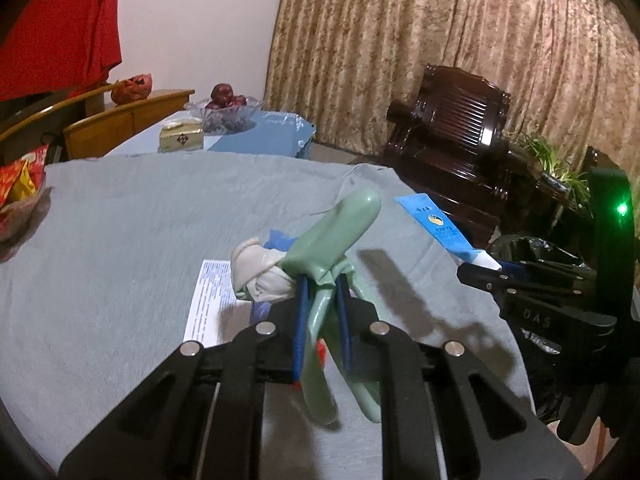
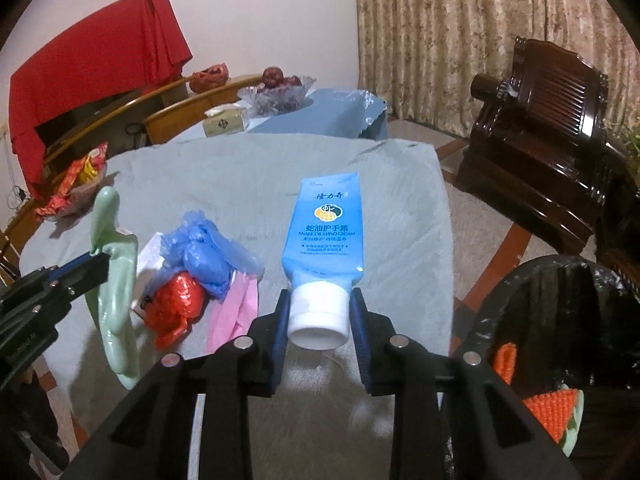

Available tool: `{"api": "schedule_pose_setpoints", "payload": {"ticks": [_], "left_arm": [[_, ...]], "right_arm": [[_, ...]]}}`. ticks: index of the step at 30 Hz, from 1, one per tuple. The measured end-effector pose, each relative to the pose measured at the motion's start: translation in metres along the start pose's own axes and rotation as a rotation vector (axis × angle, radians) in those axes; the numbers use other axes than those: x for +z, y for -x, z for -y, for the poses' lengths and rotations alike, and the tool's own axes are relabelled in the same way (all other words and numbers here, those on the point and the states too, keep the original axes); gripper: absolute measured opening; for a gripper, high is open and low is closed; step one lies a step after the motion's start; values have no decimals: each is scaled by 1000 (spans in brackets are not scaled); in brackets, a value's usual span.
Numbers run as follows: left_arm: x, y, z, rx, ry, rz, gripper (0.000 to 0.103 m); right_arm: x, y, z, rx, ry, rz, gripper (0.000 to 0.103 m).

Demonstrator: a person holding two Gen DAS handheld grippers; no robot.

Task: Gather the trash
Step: 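Lift the green glove with the left gripper while the right gripper lifts the blue tube, then carry the glove and blue tube over the bin and open both grippers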

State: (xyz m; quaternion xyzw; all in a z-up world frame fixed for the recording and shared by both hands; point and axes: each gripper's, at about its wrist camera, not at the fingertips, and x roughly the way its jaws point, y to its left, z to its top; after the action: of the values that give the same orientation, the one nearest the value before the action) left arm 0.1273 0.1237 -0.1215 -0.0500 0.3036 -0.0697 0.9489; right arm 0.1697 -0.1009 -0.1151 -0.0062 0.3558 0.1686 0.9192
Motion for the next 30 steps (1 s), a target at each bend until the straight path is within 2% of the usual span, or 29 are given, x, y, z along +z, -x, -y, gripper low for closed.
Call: {"api": "schedule_pose_setpoints", "payload": {"ticks": [10, 17, 30], "left_arm": [[20, 13, 34, -42, -36, 50, 12], [32, 15, 75, -101, -84, 79, 12], [39, -8, 168, -241, -160, 76, 12]], "right_arm": [[9, 46, 14, -9, -10, 81, 29], [8, 78, 33, -43, -29, 128, 29], [-13, 139, 108, -189, -110, 165, 29]]}}
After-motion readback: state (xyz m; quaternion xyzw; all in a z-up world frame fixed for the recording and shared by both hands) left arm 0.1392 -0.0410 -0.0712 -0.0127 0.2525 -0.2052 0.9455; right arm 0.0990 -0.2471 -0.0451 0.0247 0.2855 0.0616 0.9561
